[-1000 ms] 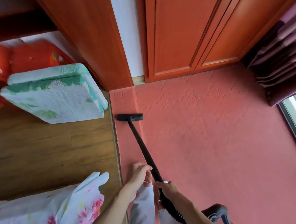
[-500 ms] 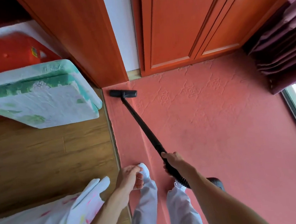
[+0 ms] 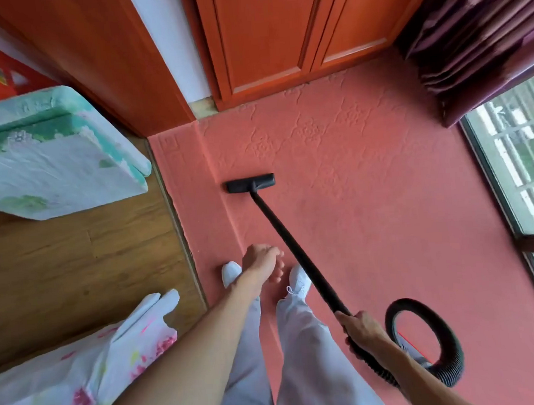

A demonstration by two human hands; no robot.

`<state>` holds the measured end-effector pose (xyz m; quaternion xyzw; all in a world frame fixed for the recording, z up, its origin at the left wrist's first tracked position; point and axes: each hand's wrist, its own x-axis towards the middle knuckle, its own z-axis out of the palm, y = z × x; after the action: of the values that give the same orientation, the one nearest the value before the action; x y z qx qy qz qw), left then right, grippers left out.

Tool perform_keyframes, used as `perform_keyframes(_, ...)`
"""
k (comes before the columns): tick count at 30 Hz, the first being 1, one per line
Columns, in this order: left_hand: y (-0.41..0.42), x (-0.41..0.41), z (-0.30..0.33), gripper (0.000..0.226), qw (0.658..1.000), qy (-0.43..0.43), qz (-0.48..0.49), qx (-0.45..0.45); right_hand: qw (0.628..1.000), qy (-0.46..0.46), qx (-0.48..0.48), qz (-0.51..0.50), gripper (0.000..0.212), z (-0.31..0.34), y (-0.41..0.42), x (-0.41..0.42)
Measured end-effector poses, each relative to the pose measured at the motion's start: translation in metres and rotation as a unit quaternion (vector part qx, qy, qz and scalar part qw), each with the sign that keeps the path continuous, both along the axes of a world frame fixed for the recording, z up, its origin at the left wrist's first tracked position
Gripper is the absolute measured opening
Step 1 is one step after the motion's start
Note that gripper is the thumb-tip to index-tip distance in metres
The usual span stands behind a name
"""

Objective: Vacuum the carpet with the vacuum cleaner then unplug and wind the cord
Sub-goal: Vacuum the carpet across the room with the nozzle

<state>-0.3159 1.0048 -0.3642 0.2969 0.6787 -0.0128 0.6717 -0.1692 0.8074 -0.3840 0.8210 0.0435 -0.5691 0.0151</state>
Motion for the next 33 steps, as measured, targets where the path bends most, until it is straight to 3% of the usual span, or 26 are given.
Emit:
perform_keyframes(5,-0.01,0.033,0.018,0.015,1.0,-0.021,-0.021,0.009,0.999,-0.003,-0.024,0.039,0.031,0.019,-0.02,0.028)
perform_keyframes(10,-0.016,0.036,0.014,0.015,1.0,-0.022,-0.009,0.001,0.997,-0.006,0.008,0.081,0.03,0.012,0.017,0.023)
perform_keyframes(15,-0.013,0.02,-0.013,0.016,1.0,0.003,0.023,-0.007,0.995,0.037,0.093,-0.02,0.024,-0.024,0.101,-0.002)
perform_keyframes(24,-0.004,0.016,-0.077,0.016,0.998,0.0,0.059,-0.035,0.991,0.036,0.103,-0.077,0.033,-0.112,0.21,0.025)
perform_keyframes(33,0.014,0.038,-0.071,0.016,0.999,-0.002,0.034,0.007,0.996,-0.015,0.084,0.015,0.042,-0.107,0.15,0.073)
